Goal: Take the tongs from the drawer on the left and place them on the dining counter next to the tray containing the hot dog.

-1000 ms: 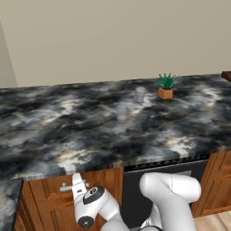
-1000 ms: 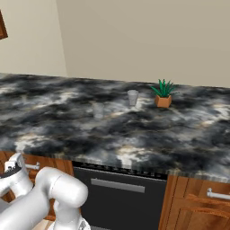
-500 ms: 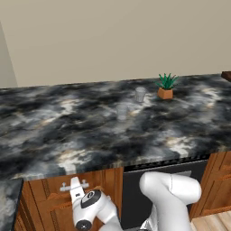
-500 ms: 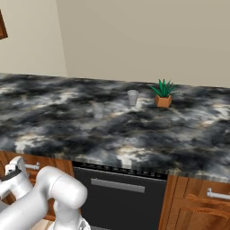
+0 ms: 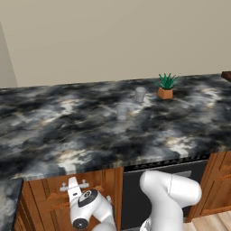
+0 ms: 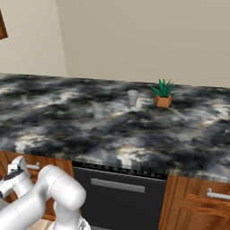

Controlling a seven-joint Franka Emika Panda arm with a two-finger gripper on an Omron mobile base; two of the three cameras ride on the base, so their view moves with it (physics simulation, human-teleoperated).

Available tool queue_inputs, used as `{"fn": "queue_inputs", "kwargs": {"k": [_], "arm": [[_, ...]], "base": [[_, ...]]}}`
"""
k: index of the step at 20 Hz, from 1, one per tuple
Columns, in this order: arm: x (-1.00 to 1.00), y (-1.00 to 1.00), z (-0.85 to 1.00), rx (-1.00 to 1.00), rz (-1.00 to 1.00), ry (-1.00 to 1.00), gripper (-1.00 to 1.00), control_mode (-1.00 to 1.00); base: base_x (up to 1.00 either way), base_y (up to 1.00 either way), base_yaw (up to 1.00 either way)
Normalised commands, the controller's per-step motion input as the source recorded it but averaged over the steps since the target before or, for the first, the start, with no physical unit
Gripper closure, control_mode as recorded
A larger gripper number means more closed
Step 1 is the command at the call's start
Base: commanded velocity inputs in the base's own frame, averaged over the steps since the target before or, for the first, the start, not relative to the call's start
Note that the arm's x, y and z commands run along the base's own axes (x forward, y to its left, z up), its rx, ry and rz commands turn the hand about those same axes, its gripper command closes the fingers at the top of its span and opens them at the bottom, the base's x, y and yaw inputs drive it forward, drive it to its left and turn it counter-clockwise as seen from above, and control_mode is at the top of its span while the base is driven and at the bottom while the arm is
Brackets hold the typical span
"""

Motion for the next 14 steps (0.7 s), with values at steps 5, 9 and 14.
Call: {"fn": "queue_inputs", "kwargs": {"k": [5,9,14], "arm": [[0.24,0.06,-0.30,0.00,0.00,0.00,-1.00,-1.00],[0.12,0.04,-0.11,0.00,0.00,0.00,-1.00,-1.00],[0.16,0.02,0.00,0.00,0.00,0.00,-1.00,-1.00]], "base": [[0.00,0.00,0.00],[0.00,0.00,0.00],[0.00,0.00,0.00]]}}
